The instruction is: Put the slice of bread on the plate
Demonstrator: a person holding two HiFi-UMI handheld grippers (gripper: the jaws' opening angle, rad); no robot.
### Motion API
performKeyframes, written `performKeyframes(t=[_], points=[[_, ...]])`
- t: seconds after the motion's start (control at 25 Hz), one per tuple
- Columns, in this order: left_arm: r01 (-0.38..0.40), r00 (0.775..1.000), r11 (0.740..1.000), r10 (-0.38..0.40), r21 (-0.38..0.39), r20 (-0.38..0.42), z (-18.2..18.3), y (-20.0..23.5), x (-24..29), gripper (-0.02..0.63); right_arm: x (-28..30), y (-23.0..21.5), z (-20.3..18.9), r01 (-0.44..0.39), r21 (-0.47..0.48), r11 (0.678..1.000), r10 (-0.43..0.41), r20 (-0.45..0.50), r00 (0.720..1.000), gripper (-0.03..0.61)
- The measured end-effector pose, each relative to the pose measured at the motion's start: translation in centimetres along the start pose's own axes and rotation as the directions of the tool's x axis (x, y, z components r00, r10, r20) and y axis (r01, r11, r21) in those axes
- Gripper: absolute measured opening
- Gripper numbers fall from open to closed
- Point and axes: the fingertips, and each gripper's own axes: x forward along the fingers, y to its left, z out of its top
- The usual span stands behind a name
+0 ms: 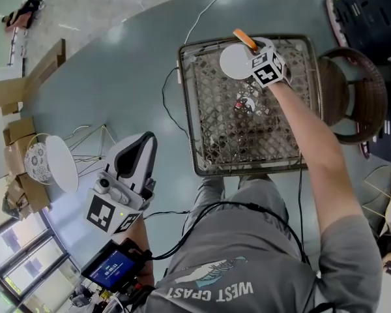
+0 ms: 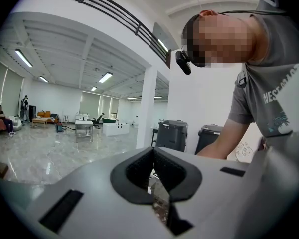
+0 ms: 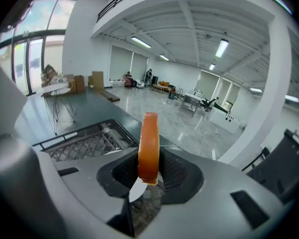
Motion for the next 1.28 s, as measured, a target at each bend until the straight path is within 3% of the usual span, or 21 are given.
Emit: performKeyframes(t=[0.12, 0.24, 0.36, 0.52, 0.64, 0.76, 0.96, 1.28], points=[[-0.008, 1.0, 1.0, 0.008, -0.018, -0.015, -0.8, 0.5, 0.0, 0.008, 1.6, 1.0, -0.8, 0.018, -0.142, 0.99, -0.024, -0.038, 0.999, 0.097], [-0.014, 0.999, 0.999, 0.013, -0.034, -0.029, -1.7, 0.6, -0.2, 0.008, 2.8, 2.4, -1.8, 0.032, -0.288, 0.957, -0.052, -0.064, 0.997, 0.097], [-0.022, 0.999, 0.999, 0.02, -0.042, -0.04, -2.2, 0.9, -0.4, 0.008, 3.6, 3.8, -2.9, 0.052, -0.432, 0.9, -0.094, -0.079, 0.992, 0.097], [-0.034, 0.998, 0.998, 0.031, -0.049, -0.048, -2.5, 1.3, -0.7, 0.008, 4.0, 5.6, -3.9, 0.071, -0.594, 0.802, -0.141, -0.073, 0.987, 0.097], [-0.042, 0.998, 0.997, 0.038, -0.058, -0.055, -3.1, 1.7, -1.0, 0.008, 4.5, 6.9, -5.0, 0.052, -0.679, 0.732, -0.154, -0.091, 0.984, 0.097], [-0.045, 0.998, 0.997, 0.042, -0.068, -0.057, -3.6, 2.2, -1.2, 0.008, 5.1, 8.3, -6.4, 0.022, -0.722, 0.691, -0.151, -0.114, 0.982, 0.099], [-0.047, 0.998, 0.996, 0.043, -0.075, -0.048, -3.4, 2.6, -1.1, 0.008, 5.4, 9.4, -8.1, -0.048, -0.752, 0.657, -0.124, -0.17, 0.978, 0.142], [-0.034, 0.999, 0.997, 0.031, -0.067, -0.04, -2.7, 2.9, -1.3, 0.008, 5.4, 10.8, -9.9, -0.205, -0.716, 0.668, -0.031, -0.302, 0.953, 0.189]])
